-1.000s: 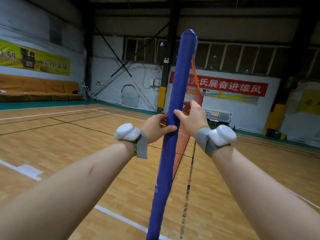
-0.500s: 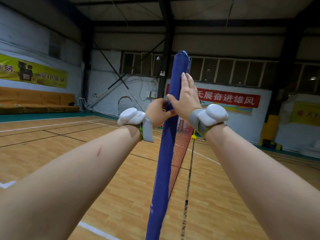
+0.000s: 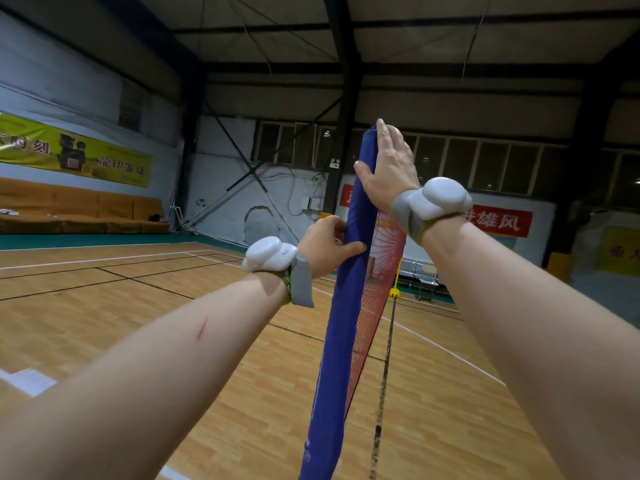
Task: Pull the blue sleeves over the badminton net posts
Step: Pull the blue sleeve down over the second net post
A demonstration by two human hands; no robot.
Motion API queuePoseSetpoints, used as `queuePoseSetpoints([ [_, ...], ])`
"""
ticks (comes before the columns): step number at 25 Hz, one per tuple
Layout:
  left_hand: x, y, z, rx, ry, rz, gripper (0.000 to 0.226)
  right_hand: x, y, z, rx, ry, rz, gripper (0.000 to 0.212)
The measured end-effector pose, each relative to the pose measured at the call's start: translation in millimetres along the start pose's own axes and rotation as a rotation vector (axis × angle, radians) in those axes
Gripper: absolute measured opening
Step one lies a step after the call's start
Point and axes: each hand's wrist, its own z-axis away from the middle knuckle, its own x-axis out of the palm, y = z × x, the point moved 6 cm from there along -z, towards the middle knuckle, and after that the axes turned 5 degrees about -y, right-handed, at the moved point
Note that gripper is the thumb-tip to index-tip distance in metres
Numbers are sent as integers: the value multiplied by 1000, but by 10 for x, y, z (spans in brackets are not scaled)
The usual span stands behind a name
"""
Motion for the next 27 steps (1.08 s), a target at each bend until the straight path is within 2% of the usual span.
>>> queuePoseSetpoints([
  [4,-10,4,5,-1,2,-19,47,6,9,-53,-22,25,127,66],
  [7,15,34,30,5,4,-24,46,-4,21,-64,-5,66,120,61],
  [12,22,14,66,-10,-4,60,45,66,20,86,-29,7,-80,73],
  [18,215,-225,279,-87,-97,110,46,306,140,587,75,-103,-339,77],
  [27,399,-428,639,-199,-100,91,46,488,198,1093,140,-195,-363,79],
])
